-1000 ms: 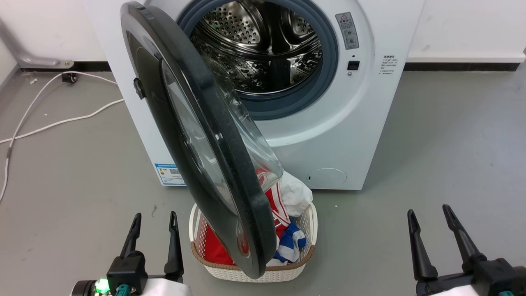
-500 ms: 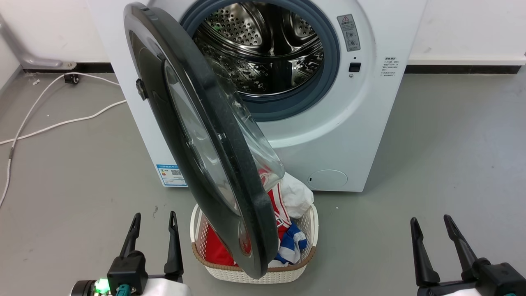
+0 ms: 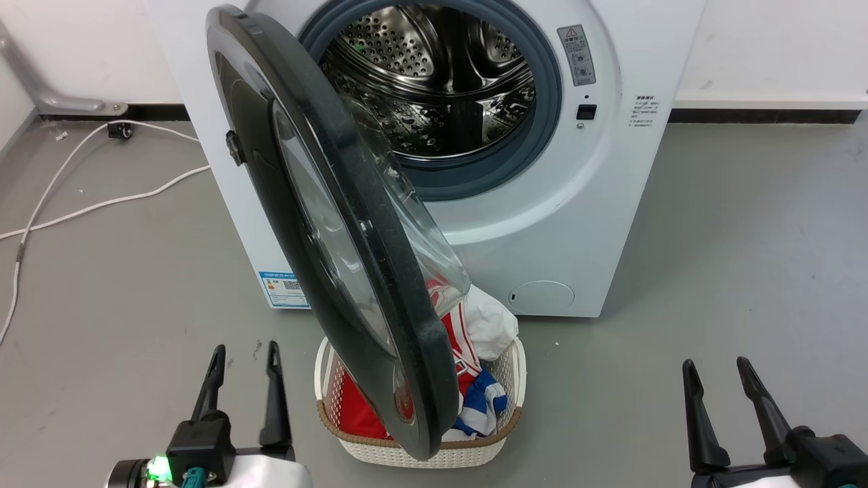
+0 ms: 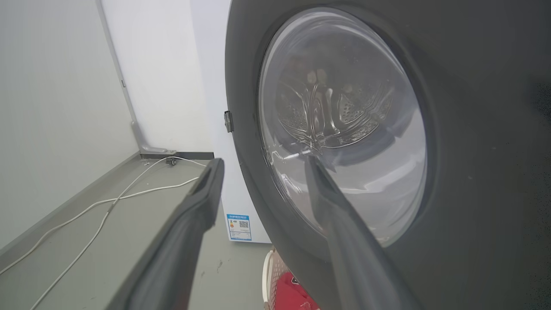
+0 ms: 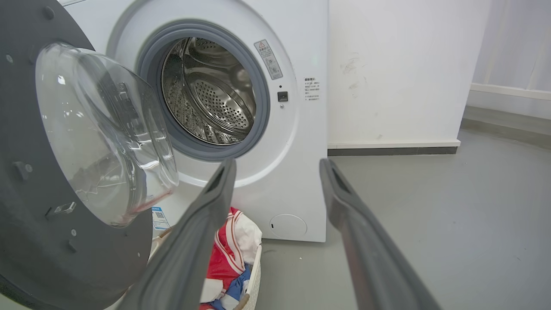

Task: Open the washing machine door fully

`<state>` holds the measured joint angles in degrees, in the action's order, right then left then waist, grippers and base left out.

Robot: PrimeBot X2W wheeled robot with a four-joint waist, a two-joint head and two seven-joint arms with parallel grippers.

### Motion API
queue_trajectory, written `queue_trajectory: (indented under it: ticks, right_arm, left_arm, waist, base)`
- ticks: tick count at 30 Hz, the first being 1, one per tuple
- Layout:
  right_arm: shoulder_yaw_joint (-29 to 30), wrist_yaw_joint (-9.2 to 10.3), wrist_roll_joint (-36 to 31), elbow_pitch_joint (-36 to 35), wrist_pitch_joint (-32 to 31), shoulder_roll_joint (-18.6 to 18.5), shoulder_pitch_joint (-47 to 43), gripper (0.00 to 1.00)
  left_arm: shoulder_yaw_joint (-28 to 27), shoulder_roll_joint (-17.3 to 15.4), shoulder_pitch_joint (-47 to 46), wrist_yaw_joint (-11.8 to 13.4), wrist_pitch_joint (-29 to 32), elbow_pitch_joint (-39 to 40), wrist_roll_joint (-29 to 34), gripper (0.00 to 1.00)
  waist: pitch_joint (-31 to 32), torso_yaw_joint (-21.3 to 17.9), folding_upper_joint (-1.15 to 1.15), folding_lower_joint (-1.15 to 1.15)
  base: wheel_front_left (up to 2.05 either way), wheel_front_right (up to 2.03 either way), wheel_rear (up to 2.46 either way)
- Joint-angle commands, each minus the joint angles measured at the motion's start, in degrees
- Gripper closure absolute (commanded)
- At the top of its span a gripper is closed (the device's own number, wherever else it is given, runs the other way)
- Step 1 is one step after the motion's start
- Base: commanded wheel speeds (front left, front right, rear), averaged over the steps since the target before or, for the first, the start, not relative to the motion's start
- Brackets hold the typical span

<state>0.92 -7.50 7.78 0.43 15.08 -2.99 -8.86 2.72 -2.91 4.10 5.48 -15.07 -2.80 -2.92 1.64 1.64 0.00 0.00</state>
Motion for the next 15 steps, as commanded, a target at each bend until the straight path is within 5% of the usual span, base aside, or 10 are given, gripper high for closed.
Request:
queue_trajectory:
  ticks: [1, 15]
  right_arm:
    - [-0.01, 0.01, 0.23, 0.07, 0.12, 0.22, -0.1, 0.0]
    - [0.03, 0.01, 0.75, -0.83, 0.12, 0.22, 0.39, 0.0]
  left_arm:
    - [-0.31, 0.03, -0.11, 0.05, -0.16, 0.51, -0.21, 1.0]
    - [-0.68, -0.14, -8.67, -0.06, -0.15, 14.61, 3.05, 1.0]
  waist:
    - [-0.02, 0.0, 0.0, 0.0]
    - [-0.77, 0.7, 0.0, 0.0]
  base:
    - [0.0, 0.0, 0.0]
    - [0.0, 0.0, 0.0]
